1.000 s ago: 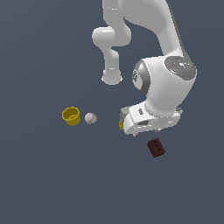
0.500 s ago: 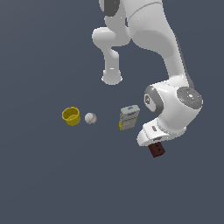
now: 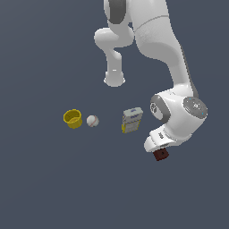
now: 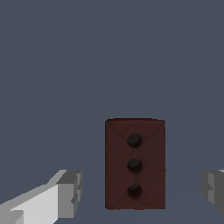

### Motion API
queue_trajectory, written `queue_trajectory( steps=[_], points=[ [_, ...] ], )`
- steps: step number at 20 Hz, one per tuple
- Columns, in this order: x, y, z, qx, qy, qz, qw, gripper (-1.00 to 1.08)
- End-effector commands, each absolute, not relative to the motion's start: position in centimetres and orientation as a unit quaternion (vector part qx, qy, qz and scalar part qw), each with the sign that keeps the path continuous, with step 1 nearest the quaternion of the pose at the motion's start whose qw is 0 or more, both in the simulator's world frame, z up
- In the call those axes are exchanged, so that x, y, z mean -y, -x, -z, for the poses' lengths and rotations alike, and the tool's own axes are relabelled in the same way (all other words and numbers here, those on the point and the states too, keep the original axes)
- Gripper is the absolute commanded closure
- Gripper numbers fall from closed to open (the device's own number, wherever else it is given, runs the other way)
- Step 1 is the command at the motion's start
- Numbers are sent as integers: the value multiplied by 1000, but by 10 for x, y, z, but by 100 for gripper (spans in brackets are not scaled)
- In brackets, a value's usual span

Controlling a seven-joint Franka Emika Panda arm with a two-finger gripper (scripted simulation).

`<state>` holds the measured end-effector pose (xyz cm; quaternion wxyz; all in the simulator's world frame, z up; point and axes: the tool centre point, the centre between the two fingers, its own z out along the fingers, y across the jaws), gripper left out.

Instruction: Pick up a designated object from a clutter of objects.

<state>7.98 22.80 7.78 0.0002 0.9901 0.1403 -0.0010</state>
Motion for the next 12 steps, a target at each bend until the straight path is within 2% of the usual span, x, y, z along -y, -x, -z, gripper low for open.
queue_trajectory(
  steps=[1, 12],
  points=[
    [-228, -80, -78, -140, -990, 1, 0, -92],
    [-228, -79, -33, -140, -990, 0, 0, -92]
  ],
)
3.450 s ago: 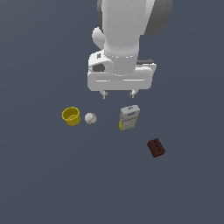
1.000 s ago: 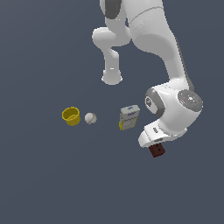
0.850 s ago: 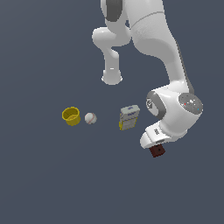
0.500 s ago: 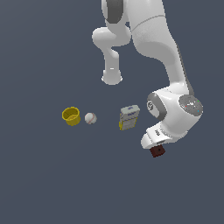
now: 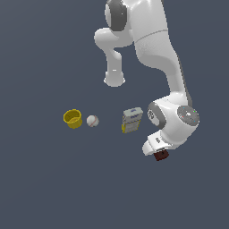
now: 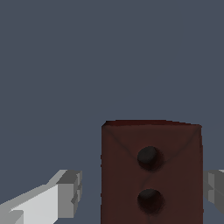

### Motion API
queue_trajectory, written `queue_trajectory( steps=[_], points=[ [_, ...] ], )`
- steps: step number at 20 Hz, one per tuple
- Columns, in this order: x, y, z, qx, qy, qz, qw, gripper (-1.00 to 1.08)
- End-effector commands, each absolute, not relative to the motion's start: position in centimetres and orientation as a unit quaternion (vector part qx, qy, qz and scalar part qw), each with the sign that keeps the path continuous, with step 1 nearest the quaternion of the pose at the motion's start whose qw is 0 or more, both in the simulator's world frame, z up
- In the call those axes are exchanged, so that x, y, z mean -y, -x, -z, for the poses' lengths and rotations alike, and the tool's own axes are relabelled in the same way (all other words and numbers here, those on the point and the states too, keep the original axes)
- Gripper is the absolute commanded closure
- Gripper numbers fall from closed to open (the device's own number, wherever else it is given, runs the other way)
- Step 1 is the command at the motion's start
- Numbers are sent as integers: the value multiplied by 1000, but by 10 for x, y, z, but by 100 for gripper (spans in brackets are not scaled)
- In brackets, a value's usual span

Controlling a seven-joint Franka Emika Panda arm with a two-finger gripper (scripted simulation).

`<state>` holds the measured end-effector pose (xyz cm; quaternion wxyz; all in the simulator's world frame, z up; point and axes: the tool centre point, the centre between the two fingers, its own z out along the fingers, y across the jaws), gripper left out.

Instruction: Pick up a designated object from a clutter of objects.

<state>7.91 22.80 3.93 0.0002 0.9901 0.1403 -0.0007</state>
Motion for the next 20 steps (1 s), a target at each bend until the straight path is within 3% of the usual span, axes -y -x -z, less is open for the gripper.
queue_trajectory(
  steps=[1, 5, 6, 20],
  points=[
    [-228, -79, -30, -140, -990, 0, 0, -92],
    [-229, -80, -27, -140, -990, 0, 0, -92],
    [-229, -80, -27, -140, -990, 0, 0, 108],
    [-226, -80, -31, -140, -990, 1, 0, 108]
  ],
)
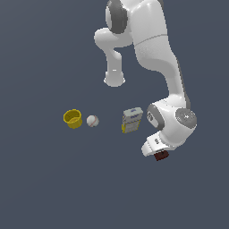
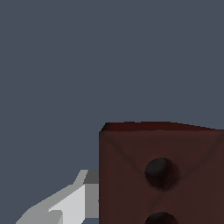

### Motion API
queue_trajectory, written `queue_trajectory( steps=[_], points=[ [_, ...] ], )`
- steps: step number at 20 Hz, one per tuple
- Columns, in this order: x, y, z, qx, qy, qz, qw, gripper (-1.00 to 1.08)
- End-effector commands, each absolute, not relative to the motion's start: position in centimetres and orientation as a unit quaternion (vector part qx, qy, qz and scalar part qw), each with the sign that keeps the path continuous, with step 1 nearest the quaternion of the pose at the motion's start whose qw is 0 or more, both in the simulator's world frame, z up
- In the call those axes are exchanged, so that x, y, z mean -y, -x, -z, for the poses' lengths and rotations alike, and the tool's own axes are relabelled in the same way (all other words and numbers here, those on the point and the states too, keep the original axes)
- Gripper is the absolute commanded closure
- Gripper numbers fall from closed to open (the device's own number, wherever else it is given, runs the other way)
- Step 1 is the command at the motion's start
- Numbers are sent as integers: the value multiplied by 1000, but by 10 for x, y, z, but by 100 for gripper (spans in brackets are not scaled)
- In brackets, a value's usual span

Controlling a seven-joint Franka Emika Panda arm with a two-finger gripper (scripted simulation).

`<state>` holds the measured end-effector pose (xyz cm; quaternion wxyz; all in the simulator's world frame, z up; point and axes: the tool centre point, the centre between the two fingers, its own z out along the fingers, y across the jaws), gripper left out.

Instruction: Pick up a designated object from a clutter of objects.

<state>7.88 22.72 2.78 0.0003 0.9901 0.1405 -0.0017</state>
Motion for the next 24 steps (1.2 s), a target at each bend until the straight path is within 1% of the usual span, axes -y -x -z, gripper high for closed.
queue_trajectory(
  steps=[1, 7, 12, 24],
  points=[
    [-224, -79, -32, -140, -990, 1, 0, 108],
    [-208, -77, -53, -140, -990, 1, 0, 108],
    [-185, -73, -83, -140, -990, 0, 0, 108],
    [-98, -60, -198, -141, -990, 0, 0, 108]
  ],
)
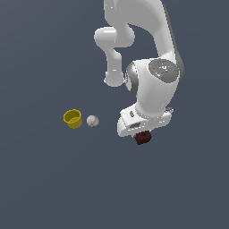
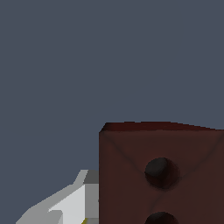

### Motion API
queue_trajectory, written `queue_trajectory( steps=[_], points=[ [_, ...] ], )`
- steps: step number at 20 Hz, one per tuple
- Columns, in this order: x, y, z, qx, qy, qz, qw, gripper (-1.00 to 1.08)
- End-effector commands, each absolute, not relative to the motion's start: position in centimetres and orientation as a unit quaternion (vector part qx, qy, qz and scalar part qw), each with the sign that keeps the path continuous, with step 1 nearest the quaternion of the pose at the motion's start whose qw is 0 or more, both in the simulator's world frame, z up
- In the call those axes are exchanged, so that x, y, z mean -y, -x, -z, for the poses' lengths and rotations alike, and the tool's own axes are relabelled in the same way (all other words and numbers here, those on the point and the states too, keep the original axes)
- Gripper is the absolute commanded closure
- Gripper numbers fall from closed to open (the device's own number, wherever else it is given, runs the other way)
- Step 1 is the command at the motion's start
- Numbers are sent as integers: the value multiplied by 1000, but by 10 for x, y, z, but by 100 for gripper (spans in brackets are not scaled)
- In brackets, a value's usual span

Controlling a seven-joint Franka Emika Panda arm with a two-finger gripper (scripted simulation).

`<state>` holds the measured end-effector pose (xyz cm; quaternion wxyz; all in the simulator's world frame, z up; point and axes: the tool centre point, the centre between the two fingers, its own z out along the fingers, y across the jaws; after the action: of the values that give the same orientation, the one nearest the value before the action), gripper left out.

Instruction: Pick up a designated object from a clutter of objects.

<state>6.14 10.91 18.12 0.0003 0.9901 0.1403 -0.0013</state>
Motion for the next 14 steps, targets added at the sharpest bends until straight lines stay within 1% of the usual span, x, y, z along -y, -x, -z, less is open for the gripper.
queue_trajectory(
  steps=[1, 14],
  points=[
    [-90, -58, -208, -141, -990, 0, 0, 108],
    [9, -46, -340, -141, -990, 0, -1, 108]
  ],
)
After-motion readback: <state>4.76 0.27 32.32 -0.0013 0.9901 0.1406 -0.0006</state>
